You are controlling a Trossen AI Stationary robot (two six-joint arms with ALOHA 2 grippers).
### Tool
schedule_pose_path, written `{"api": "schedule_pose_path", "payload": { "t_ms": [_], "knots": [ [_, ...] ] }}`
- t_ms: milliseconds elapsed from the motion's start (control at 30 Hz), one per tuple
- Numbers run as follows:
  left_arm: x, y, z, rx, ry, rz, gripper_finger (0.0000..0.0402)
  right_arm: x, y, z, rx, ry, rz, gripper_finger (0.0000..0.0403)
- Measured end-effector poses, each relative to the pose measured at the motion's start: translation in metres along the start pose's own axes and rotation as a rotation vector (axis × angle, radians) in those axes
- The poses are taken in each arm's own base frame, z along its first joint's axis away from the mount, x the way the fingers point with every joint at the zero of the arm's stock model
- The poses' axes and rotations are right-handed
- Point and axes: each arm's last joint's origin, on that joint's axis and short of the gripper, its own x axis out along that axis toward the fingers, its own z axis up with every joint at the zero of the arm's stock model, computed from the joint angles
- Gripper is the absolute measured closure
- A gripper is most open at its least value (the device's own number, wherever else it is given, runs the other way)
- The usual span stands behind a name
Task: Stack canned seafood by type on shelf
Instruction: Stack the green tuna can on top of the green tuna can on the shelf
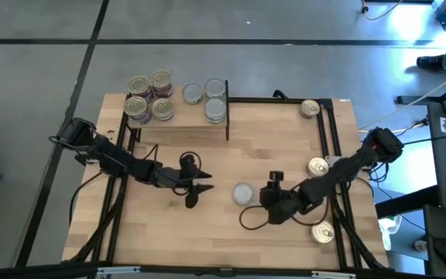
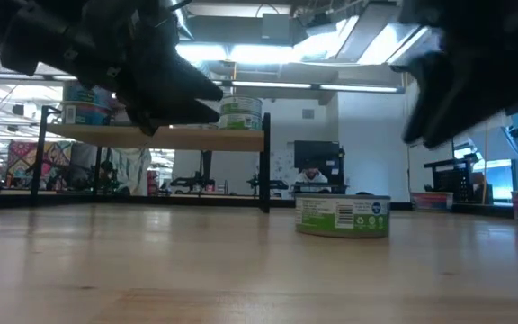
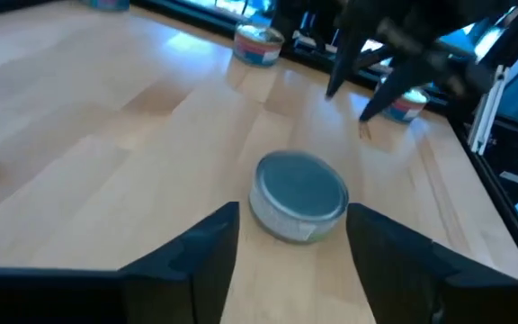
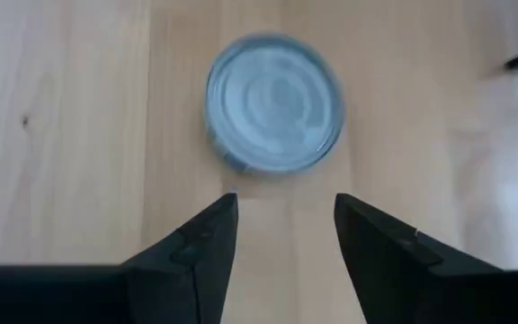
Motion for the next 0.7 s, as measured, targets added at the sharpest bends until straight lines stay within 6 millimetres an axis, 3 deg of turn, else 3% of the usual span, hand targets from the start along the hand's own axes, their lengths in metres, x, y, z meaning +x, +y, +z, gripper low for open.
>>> {"api": "schedule_pose_path", "payload": {
  "t_ms": [167,300,533,700],
  "knots": [
    [0.01,-0.008,0.013,0.027,-0.038,-0.01,0.0194,0.016,0.01,-0.027,0.12,-0.055,0.04,0.0214],
    [0.033,-0.017,0.021,0.108,-0.036,0.009,0.0194,0.027,0.012,-0.045,0.202,-0.124,0.036,0.0214],
    [0.09,-0.023,0.024,0.192,0.19,-0.03,0.0194,0.037,0.01,-0.061,0.298,-0.183,0.066,0.0214],
    [0.115,-0.018,0.023,0.232,0.366,0.017,0.0194,0.038,0.009,-0.061,0.304,-0.211,0.034,0.0214]
  ]
}}
